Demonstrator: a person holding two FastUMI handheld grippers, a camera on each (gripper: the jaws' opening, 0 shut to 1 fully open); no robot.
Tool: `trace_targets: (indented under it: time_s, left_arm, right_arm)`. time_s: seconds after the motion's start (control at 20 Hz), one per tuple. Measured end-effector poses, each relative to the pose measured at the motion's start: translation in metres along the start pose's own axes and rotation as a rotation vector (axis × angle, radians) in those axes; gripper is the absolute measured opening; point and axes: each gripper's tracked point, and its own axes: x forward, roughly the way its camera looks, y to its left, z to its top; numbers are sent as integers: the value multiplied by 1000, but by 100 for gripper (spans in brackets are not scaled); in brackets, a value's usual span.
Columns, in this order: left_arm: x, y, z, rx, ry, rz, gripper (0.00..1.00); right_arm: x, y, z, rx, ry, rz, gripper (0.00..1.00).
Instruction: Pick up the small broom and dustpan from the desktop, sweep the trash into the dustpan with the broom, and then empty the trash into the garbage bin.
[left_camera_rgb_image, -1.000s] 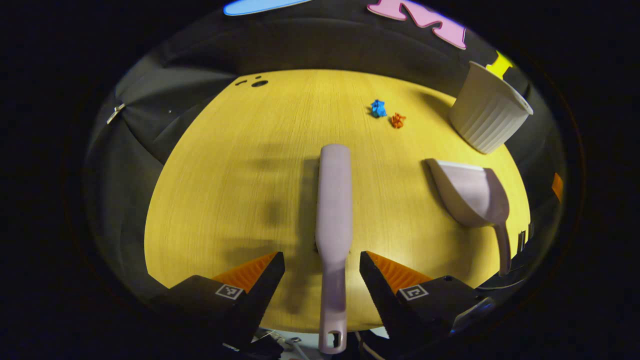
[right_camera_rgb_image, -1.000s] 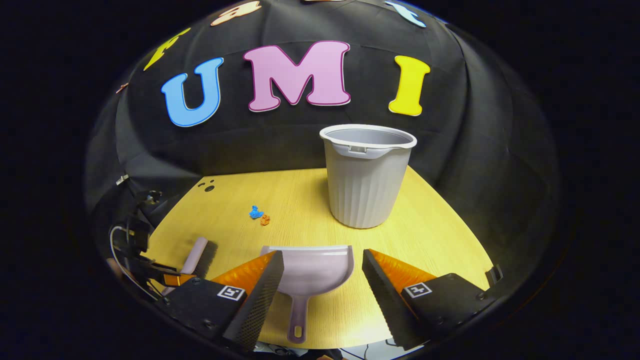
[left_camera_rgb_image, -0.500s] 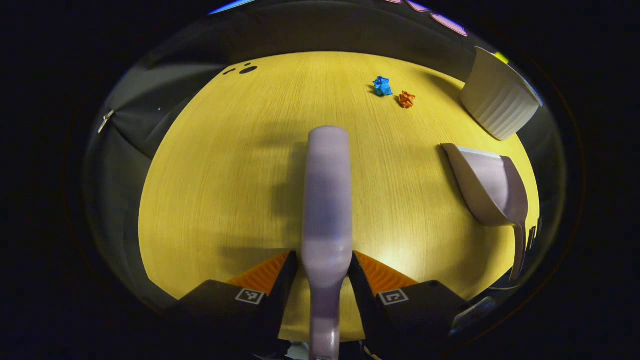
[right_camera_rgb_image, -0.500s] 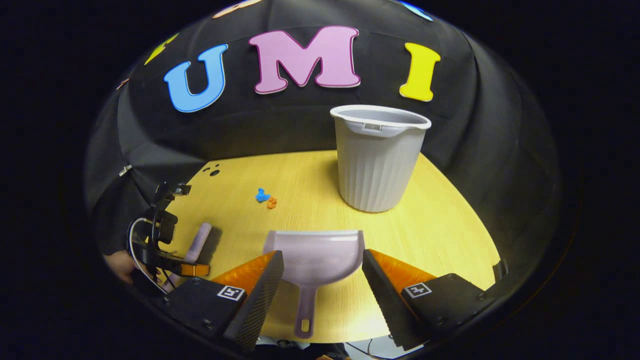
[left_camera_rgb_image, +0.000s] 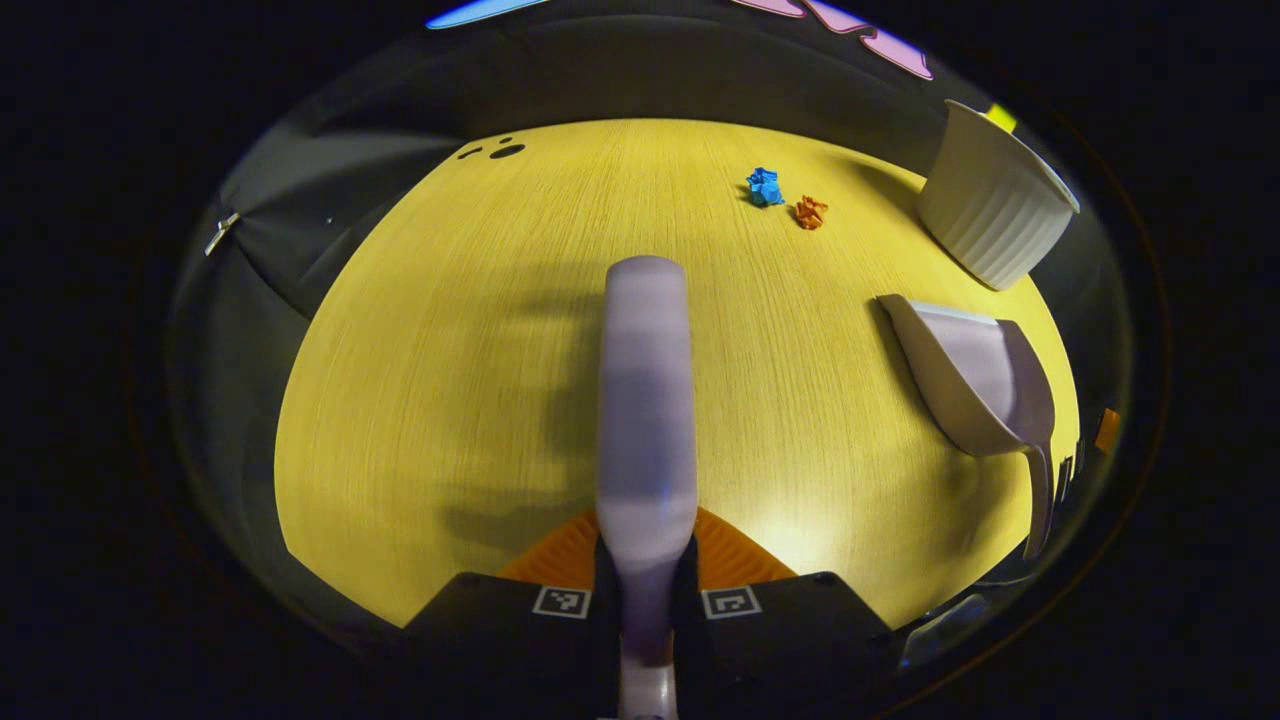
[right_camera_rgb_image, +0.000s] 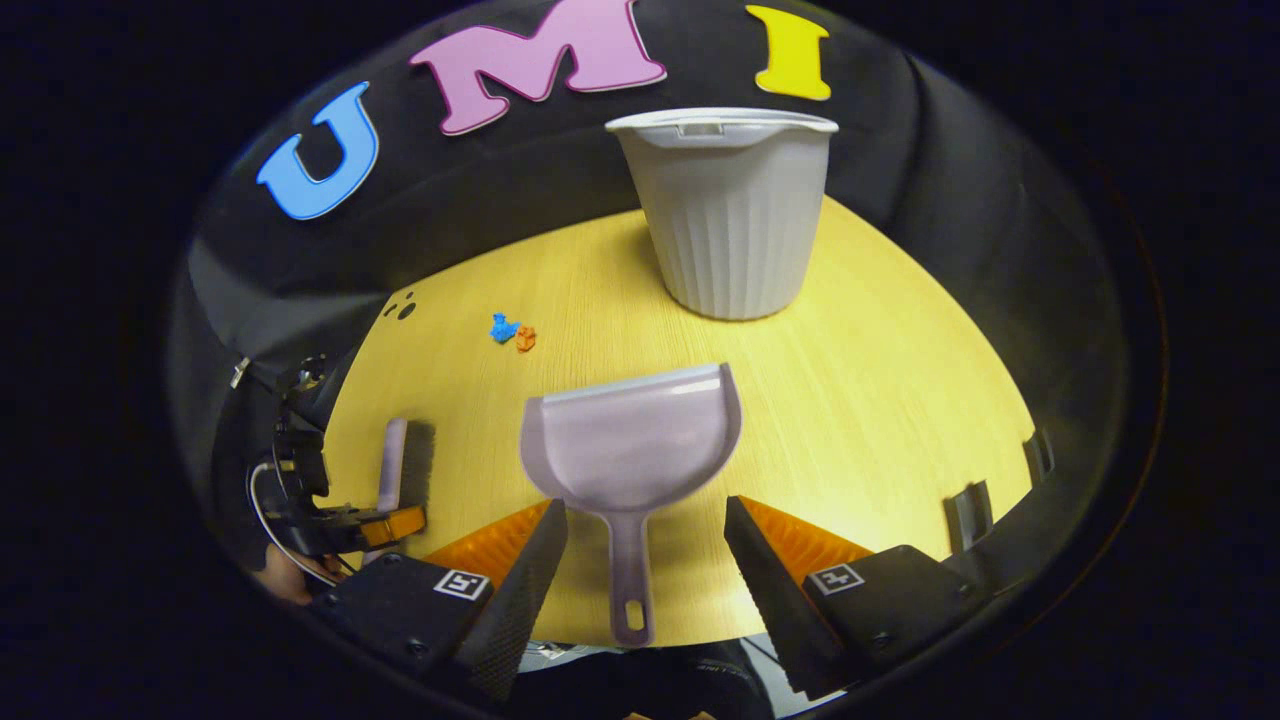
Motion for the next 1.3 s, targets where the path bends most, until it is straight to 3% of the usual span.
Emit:
trace_targets:
  time_s: [0.25, 0.3, 0.55, 0.65, 1.0, 1.15, 1.2, 1.3]
  left_arm:
    - [-32, 13, -5, -2, -102, 14, 22]
    - [-40, 15, -3, 2, -125, 20, 26]
    - [-78, 13, -3, -48, -196, 4, 25]
    - [-89, 14, -3, -61, -210, 8, 29]
    - [-102, 25, -18, -107, -194, 54, 22]
    - [-102, 27, -25, -135, -180, 67, 25]
    - [-102, 29, -25, -137, -179, 75, 22]
    - [-101, 28, -26, -143, -169, 80, 25]
  right_arm:
    - [6, -1, -20, -24, 81, -3, 99]
    - [9, 0, -25, -24, 103, -5, 99]
    - [40, 3, -46, -35, 197, -30, 99]
    - [55, 4, -54, -55, 235, -42, 99]
    - [92, 1, -73, -106, 303, -79, 98]
    - [101, -1, -73, -120, 297, -87, 87]
    - [101, -5, -71, -136, 296, -101, 77]
    - [103, -9, -72, -152, 292, -111, 52]
